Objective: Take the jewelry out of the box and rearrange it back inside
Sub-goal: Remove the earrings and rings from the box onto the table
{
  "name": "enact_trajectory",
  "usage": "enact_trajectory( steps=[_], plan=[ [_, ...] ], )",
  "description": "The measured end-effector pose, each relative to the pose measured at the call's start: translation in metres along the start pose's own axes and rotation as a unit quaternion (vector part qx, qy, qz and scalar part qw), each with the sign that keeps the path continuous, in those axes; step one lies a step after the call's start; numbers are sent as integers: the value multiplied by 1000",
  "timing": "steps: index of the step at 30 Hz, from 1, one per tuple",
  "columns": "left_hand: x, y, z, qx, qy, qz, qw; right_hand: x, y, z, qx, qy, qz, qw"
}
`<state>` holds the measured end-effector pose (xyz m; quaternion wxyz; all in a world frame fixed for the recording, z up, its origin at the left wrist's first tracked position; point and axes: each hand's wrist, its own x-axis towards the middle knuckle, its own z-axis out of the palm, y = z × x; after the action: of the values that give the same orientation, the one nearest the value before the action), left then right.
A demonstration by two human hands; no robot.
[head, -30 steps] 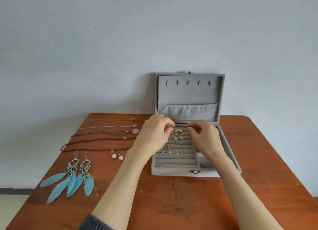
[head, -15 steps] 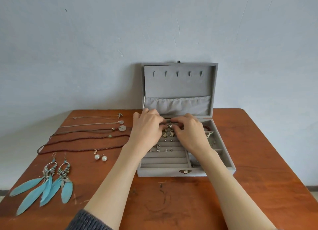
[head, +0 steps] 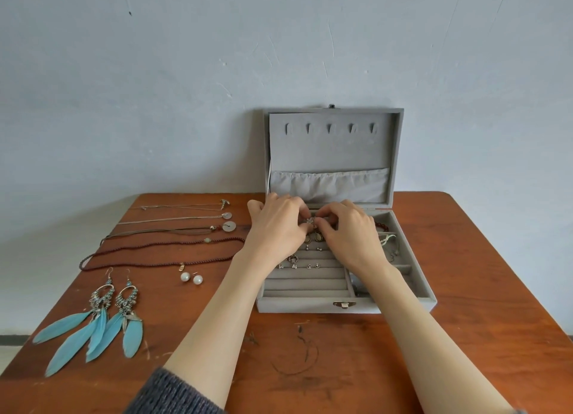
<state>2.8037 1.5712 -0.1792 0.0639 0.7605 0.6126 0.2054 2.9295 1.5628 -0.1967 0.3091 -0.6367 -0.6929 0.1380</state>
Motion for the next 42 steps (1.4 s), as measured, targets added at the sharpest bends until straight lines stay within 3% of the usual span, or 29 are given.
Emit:
enact_trajectory(
  steps=[17,26,29,34,38,42],
  plan=[
    [-4,5,-15,-66,3,-30,997,1,1,-6,104,14,14,994],
    [-42,-25,-63,-207,38,-6,978,-23,-29,-23,186,-1,-19,982],
    [-66,-57,-75,-215,45,-52,974,-38,-50,-10,170,-64,-46,982],
    [-82,-90,-77,-194,-22,-141,971,-49,-78,21,107,-118,-92,983],
    [-80,-92,-73,-161,-96,-127,974,-44,-88,30,21,-124,-87,988],
    [-81,-90,-66,-114,-114,-140,977,-44,-86,30,-8,-131,-63,989]
  ],
)
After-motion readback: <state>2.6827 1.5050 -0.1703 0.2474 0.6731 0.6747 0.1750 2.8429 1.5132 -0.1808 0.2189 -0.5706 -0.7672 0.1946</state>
